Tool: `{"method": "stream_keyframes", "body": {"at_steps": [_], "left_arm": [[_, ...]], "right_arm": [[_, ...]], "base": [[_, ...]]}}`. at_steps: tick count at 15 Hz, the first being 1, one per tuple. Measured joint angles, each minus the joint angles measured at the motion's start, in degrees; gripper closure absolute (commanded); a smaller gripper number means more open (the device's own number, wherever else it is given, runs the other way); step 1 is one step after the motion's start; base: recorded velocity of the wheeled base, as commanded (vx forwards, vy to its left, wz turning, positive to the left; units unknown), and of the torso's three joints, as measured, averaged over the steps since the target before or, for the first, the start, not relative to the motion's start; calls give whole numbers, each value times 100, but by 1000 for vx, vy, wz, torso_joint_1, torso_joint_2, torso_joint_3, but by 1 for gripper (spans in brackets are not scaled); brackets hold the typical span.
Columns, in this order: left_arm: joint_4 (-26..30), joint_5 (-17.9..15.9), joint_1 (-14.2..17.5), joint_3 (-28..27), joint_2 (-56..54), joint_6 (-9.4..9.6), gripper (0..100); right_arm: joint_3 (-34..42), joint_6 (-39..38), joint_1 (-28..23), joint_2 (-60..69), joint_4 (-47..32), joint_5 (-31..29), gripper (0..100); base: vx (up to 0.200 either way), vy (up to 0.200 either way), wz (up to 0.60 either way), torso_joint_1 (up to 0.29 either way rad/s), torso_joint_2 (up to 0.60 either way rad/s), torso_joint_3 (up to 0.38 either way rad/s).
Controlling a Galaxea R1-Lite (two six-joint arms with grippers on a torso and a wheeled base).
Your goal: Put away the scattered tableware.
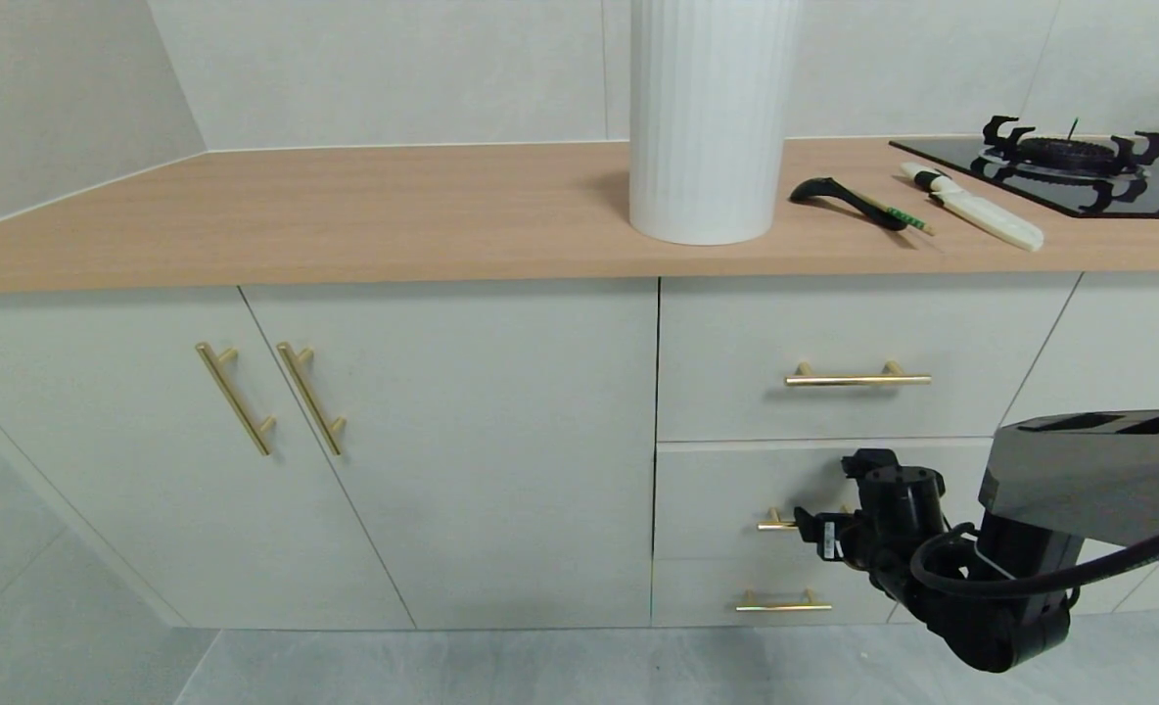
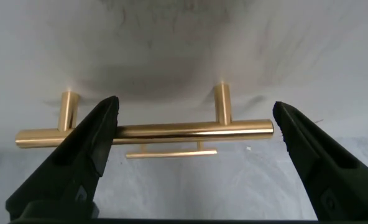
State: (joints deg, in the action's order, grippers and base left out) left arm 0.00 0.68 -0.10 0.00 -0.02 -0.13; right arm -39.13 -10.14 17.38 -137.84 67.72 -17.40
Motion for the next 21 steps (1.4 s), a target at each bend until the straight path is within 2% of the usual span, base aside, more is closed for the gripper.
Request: {"method": "stream_keyframes", "body": {"at_steps": [7, 10, 15, 21], "left_arm": [[0, -2, 0, 0, 0, 0, 0], [0, -2, 0, 0, 0, 0, 0], [0, -2, -1, 0, 0, -2, 0], [0, -2, 0, 0, 0, 0, 0]], "right_arm": [[61, 24, -2, 35, -52, 0, 0], [380, 278, 33, 286, -165, 46, 0], [831, 323, 160, 1360, -830, 418, 0], [846, 301, 290, 2678, -898, 423, 0]], "base": [[0, 0, 0, 0, 0, 0], [0, 0, 0, 0, 0, 0], [0, 0, 0, 0, 0, 0], [0, 0, 0, 0, 0, 0]]}}
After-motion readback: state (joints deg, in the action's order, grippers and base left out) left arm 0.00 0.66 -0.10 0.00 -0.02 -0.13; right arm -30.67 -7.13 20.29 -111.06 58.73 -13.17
